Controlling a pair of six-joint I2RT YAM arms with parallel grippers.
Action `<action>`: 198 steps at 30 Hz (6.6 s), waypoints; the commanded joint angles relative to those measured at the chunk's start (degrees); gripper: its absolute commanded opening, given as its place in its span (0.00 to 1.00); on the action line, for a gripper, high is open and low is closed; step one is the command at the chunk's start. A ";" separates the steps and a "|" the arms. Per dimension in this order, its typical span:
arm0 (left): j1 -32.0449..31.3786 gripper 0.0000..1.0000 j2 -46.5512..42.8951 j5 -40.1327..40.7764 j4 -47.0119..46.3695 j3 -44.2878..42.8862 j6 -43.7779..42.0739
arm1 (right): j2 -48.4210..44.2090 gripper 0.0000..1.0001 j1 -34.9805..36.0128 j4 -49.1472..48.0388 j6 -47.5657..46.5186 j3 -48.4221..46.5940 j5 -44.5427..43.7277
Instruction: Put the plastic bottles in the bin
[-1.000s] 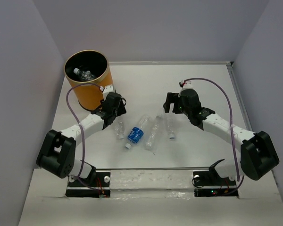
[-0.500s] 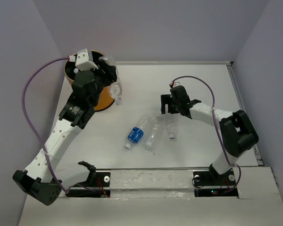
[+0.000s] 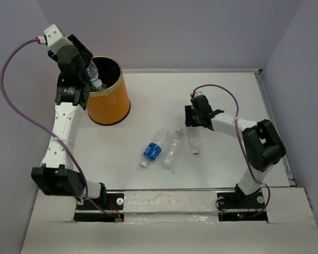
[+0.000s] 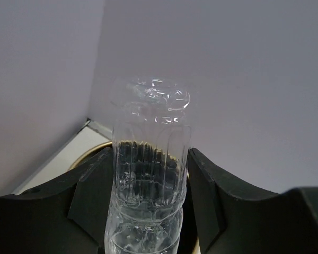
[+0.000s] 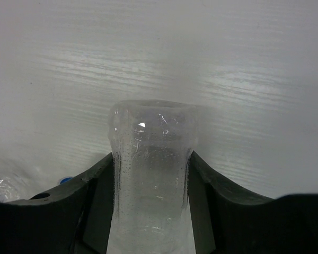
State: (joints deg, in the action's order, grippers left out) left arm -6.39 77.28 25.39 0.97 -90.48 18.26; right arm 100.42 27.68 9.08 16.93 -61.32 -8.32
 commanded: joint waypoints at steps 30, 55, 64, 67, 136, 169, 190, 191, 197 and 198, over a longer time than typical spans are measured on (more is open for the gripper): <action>0.51 0.99 -25.49 -32.32 6.93 26.91 6.70 | -9.23 0.31 16.62 -28.67 5.39 -30.33 5.68; -7.93 0.99 -43.53 -48.33 3.87 65.33 21.20 | 44.85 0.26 23.91 -56.71 -6.29 -94.69 -11.01; -17.68 0.99 -36.85 -41.83 -2.38 67.45 24.36 | 51.72 0.27 21.71 -52.77 -7.61 -94.07 -10.59; -21.02 0.99 -34.74 -37.70 -3.34 66.66 24.45 | 51.37 0.47 21.71 -51.36 -10.59 -93.02 -7.96; -13.14 0.61 -7.49 -22.22 6.50 18.06 4.50 | -3.13 0.72 5.10 -35.62 28.24 20.80 30.73; 9.12 0.99 -1.14 -9.99 -14.59 10.30 8.54 | -13.15 0.33 5.72 -36.68 23.50 1.49 22.91; -2.21 0.99 -45.63 -18.27 12.21 43.72 5.12 | 31.09 0.33 15.55 -33.52 4.10 -77.33 8.07; -4.74 0.99 -46.68 -18.70 12.99 43.81 5.29 | 34.11 0.33 15.56 -33.78 3.12 -81.37 6.31; -9.77 0.99 -46.61 -23.45 14.67 46.88 6.35 | 49.67 0.33 17.93 -47.48 -7.78 -92.65 -1.17; -10.47 0.99 -46.51 -23.63 14.85 48.36 6.61 | 50.91 0.33 17.93 -47.75 -8.22 -93.45 -1.00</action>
State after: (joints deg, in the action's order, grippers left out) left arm -15.00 30.55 4.29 14.63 -44.82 25.34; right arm 145.05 44.51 -31.00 16.58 -150.74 -4.16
